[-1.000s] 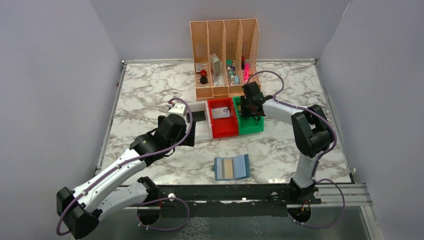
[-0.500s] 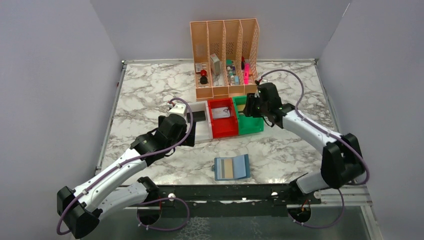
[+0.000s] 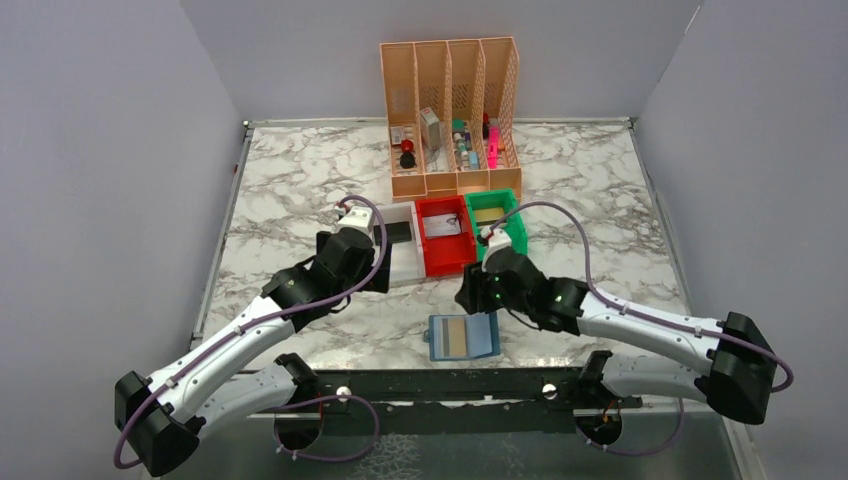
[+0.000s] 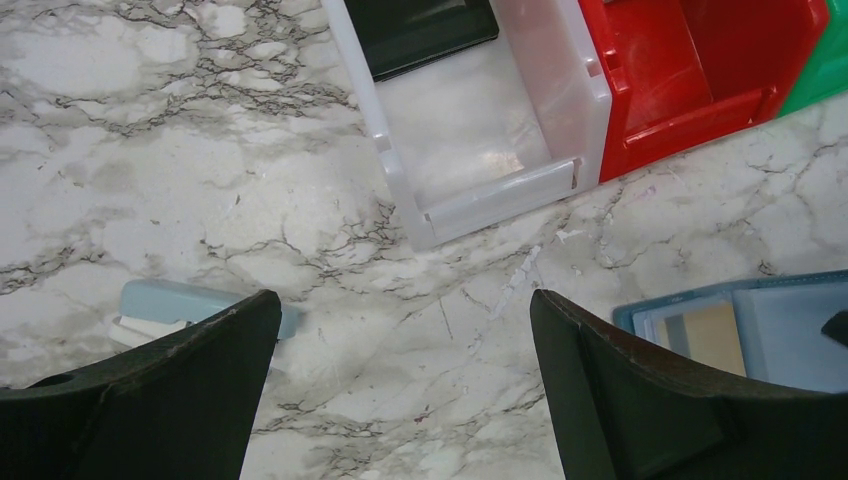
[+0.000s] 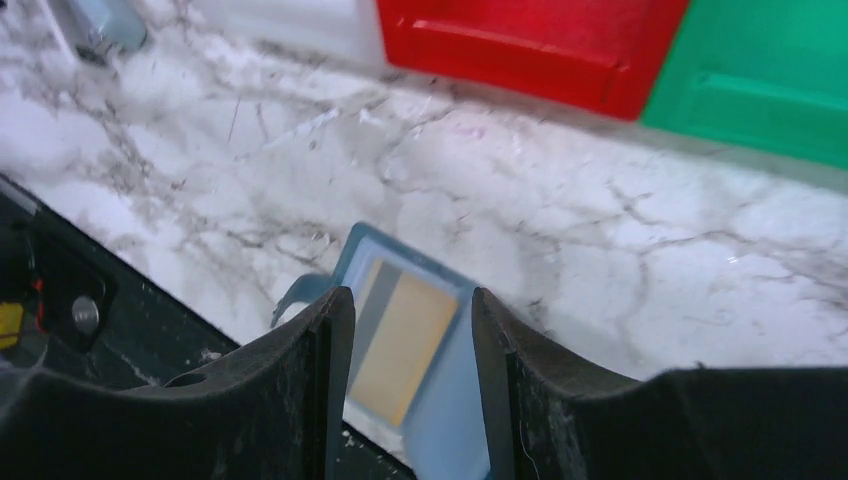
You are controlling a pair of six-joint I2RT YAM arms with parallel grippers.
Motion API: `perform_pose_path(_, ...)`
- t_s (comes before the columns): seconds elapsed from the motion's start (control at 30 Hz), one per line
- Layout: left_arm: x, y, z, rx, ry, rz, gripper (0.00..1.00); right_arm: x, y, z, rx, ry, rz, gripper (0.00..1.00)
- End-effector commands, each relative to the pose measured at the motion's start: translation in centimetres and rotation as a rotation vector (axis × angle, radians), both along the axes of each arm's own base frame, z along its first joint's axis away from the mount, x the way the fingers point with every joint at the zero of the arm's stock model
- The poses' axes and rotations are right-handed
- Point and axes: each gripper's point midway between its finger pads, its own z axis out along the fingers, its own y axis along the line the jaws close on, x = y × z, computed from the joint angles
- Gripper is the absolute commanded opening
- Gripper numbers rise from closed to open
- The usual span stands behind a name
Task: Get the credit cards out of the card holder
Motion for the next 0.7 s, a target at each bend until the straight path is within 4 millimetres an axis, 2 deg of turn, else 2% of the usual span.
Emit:
perform_pose_path(0.0,0.5,1.0,0.2,0.025,-0.023,0.055,0.99,-2.5,0.2,-1.9,-0.099,0.009,-0.063,0.52)
perform_pose_path(0.17,0.6,1.6,0.9,0.016,-0.051,0.087,0.99,-5.3,1.9,-4.2,-0.179,0.019,-0.075,0.53)
perform_pose_path(0.37,0.5,1.8,1.2,0.005,-0.062,0.095,0.99,-7.2,2.6,-7.0,-0.281,0.026,-0.111,0.54)
perform_pose_path(0.5,0.4,1.6,0.8,0.013,-0.048,0.081,0.99,-7.2,2.7,-7.3,-0.303,0.026,-0.110,0.56)
perform_pose_path(0.67,0.4,1.3,0.6,0.017,-0.035,0.069,0.99,-7.3,4.0,-6.7,-0.259,0.017,-0.064,0.61)
